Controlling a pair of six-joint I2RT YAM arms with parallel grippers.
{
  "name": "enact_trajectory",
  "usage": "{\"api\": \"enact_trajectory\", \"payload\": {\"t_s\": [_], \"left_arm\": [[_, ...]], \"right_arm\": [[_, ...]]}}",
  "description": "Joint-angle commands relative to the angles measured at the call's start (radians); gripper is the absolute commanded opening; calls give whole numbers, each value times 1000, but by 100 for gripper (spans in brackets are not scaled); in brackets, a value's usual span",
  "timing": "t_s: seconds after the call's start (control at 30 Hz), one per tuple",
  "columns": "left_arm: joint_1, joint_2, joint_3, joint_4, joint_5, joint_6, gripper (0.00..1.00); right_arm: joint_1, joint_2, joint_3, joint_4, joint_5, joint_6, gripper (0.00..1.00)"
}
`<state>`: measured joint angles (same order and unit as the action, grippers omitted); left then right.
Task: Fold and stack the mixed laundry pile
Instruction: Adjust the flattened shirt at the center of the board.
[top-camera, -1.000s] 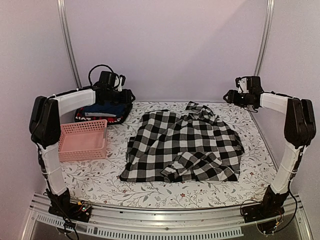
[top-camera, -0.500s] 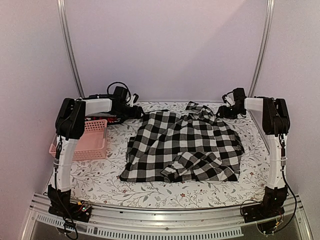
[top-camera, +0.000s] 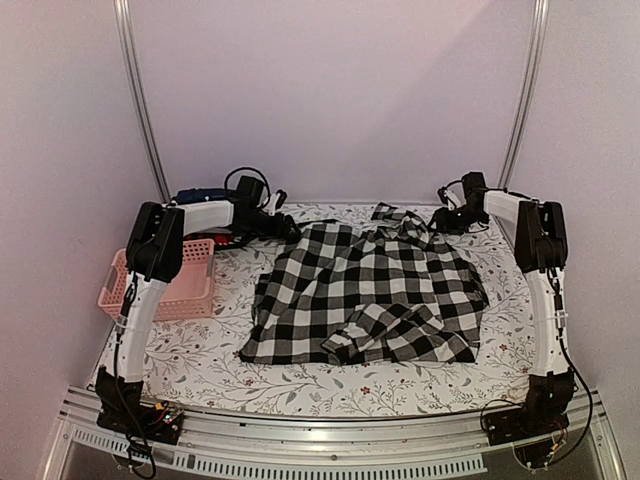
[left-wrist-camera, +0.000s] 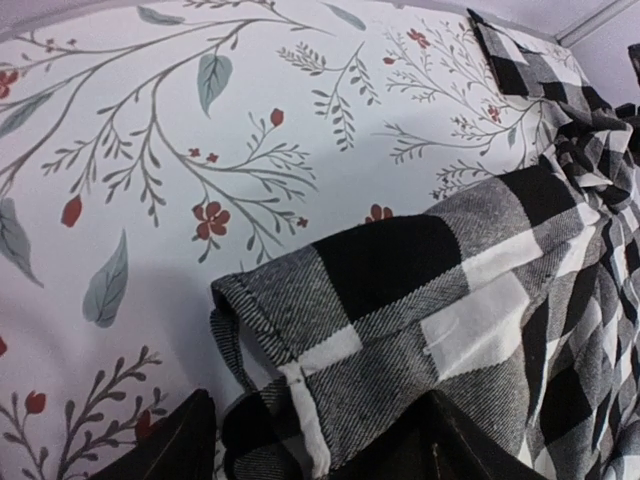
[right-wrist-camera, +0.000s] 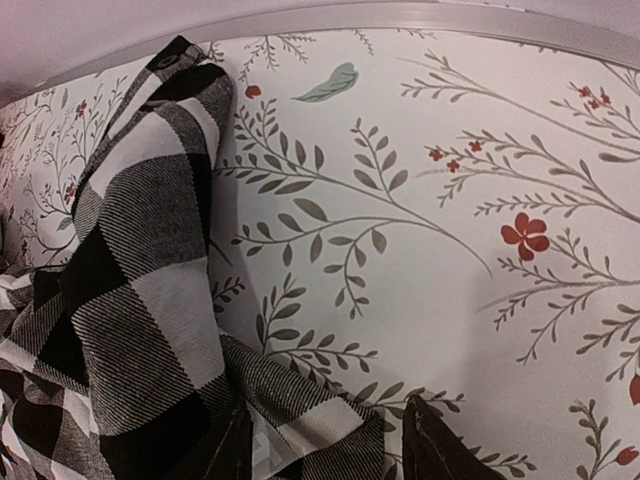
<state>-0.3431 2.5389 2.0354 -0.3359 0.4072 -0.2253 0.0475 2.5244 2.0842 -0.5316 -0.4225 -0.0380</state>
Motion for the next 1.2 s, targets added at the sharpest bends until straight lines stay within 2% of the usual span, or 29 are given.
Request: {"api": "enact_trajectory", "payload": {"t_s": [0.0, 0.07, 0.13, 0.17, 0.23, 0.3, 0.4, 0.53, 0.67, 0.77, 0.83, 0.9, 1.1, 1.17], "left_arm": [[-26, 41, 50, -40, 24, 11, 64], [-24, 33, 49, -42, 21, 10, 51], [-23, -1, 26, -32, 7, 10, 30], [-21, -33, 1, -16, -4, 8, 22], [-18, -106, -64, 33, -45, 10, 10], [-19, -179, -122, 64, -160, 14, 0], [-21, -287, -225, 144, -323, 28, 0], [-46, -347, -305, 219, -459, 53, 0], [-101, -266, -204, 157, -479, 145, 0], [-172, -196, -138, 105, -551, 219, 0], [-224, -186, -156, 116, -587, 296, 1], [-276, -211, -225, 152, -601, 367, 6], [-399, -426, -572, 386, -410, 519, 28], [-420, -484, -624, 381, -282, 542, 37]], "right_arm": [[6, 98, 89, -143, -56, -21, 44], [6, 116, 93, -158, -55, -21, 30], [5, 104, 65, -145, -34, -18, 6], [5, 84, 49, -134, -12, -11, 1], [0, 41, -10, -91, 31, 7, 0], [-14, -33, -84, -26, 76, 31, 0], [-39, -137, -173, 50, 146, 101, 0], [-102, -198, -222, 99, 195, 145, 0], [-106, -200, -214, 105, 180, 157, 0], [-106, -189, -205, 102, 170, 159, 0], [-106, -186, -205, 98, 171, 158, 0], [-106, -184, -205, 94, 173, 150, 0], [-106, -175, -200, 95, 166, 150, 0], [-106, -172, -198, 94, 169, 147, 0]]}}
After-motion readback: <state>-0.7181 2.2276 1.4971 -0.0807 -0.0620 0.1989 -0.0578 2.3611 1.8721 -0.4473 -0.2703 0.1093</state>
